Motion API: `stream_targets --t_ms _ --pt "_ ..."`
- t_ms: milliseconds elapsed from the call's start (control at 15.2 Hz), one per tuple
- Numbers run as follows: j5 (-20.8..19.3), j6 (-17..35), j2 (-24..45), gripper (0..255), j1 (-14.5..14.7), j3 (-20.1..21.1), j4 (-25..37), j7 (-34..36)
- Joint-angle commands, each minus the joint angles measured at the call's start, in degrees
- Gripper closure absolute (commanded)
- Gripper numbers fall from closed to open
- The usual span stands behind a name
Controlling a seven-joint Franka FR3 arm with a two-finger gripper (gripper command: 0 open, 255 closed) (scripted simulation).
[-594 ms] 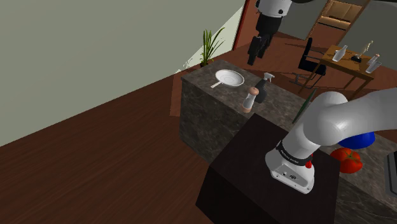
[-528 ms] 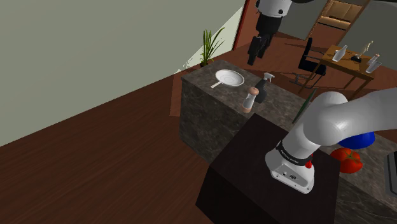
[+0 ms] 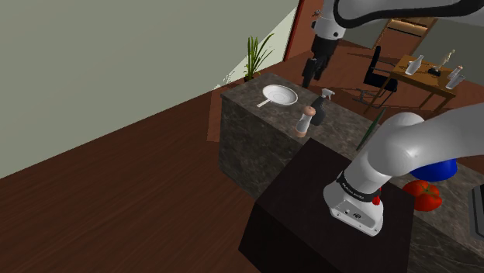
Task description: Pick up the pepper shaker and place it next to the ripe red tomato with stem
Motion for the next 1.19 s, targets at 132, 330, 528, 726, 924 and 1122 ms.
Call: stream_targets --t_ms 132,330,528,726,924,1122 --pt "-1.98 5.56 3.51 0 -2.05 -3.93 -2.25 -2.58" --pt "-3.27 9.98 7.30 0 -3.50 -7.17 -3.07 -4.80" --pt "-4.10 14.47 11.79 0 -4.72 -10.45 -3.28 -7.18" --pt "-4.26 18.97 16.95 0 -5.63 -13.77 -2.87 -9.81" --pt "-3.46 23.36 22.72 0 -6.22 -17.06 -1.85 -12.88" --pt "-1.33 27.54 29.09 0 -6.57 -20.19 -0.25 -16.64"
